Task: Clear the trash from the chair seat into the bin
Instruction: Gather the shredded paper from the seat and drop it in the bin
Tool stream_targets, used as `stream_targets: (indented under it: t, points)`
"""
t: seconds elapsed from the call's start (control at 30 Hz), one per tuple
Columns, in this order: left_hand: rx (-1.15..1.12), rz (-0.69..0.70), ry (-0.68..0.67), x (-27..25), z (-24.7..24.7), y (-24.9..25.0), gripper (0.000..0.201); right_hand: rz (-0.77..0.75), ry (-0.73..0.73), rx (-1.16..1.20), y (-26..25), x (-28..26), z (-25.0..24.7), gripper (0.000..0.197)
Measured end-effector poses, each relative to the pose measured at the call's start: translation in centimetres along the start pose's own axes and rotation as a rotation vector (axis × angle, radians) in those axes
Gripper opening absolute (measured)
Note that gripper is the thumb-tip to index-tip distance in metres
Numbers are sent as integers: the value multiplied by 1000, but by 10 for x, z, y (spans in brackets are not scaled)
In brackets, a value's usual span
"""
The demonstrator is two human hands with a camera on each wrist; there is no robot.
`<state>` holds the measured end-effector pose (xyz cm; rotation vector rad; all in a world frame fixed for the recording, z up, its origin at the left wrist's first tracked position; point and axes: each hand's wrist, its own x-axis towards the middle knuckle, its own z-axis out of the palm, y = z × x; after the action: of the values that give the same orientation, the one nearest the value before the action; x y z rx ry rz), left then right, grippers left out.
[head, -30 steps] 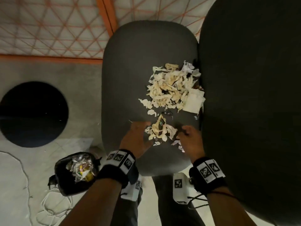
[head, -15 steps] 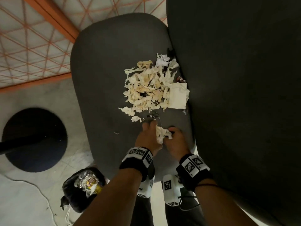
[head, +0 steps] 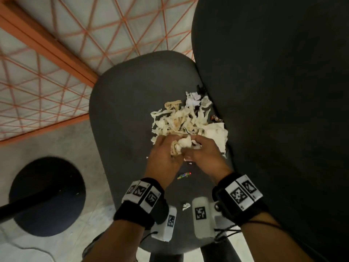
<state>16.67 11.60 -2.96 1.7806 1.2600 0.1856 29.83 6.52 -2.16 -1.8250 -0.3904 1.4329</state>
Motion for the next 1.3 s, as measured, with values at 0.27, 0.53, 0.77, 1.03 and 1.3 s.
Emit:
stream_targets:
  t: [0.27,0.53,0.77,1.03,1.3]
  points:
    - [262,-336,-133,48,-4,-10,108,-103,105,-652,-20,76,-18,102]
    - [124,-318,-120,71,34,-12,131,-41,-42,-742,-22,105,-23,96]
    - [202,-243,-164,76,49,-8,96,-34,-95,-712,-2,93,-13,55]
    - [357,-51,-43,50,42,-25,55,-66,-29,-373,7,56,-12,86]
    - [384,-71,-221,75,43,-22,101,-1,0,-374,19,87,-2,93]
